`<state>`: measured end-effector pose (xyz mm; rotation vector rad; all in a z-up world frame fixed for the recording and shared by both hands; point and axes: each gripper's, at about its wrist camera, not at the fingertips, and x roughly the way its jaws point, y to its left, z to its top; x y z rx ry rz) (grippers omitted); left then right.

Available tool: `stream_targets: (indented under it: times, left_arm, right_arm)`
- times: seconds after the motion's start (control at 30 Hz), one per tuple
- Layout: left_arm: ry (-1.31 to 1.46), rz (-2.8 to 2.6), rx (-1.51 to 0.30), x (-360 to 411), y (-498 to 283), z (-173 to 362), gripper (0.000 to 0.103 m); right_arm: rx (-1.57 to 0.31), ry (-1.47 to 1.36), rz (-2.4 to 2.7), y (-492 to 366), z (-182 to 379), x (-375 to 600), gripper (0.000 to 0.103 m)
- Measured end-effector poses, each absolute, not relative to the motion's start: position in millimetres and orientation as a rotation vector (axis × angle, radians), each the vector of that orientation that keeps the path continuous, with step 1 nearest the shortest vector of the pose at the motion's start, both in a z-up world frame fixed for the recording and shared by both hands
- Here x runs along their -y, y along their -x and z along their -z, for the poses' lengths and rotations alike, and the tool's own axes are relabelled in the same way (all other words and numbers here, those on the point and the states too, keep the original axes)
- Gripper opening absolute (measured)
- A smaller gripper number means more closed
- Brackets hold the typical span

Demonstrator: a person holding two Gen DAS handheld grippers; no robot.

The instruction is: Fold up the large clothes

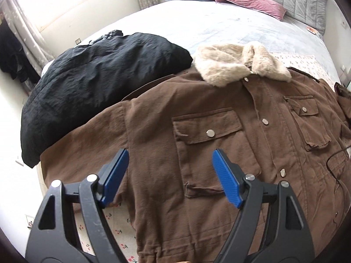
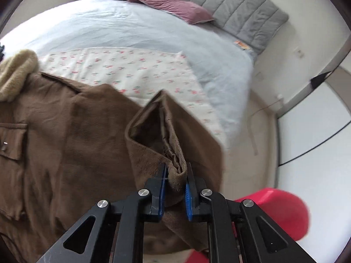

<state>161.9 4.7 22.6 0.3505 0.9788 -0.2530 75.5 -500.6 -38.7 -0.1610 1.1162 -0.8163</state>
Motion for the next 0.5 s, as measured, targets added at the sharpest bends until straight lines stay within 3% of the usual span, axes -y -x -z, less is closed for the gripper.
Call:
stream_targets:
  times: [0.1, 0.17, 0.2, 0.5]
  left_arm:
    - [-0.369, 0.274, -0.975, 9, -164, -23, 0.079]
    - [-0.386, 0.276, -0.978, 18, -170, -20, 0.079]
    - [-0.395, 0.271, -0.978, 21, -173, -19, 0.079]
    - [-0.409, 0.225, -0.997, 33, -226, 5, 0.079]
  right_arm:
    - [-1.098, 0.2, 0.934, -60, 11, 518, 0.027]
    - [-1.061, 0.268, 1.017, -49, -6, 523, 0.055]
    - [-1.04, 0.296, 1.049, -46, -15, 525, 0.059]
    - [-0.943, 0.191, 0.855, -64, -41, 506, 0.067]
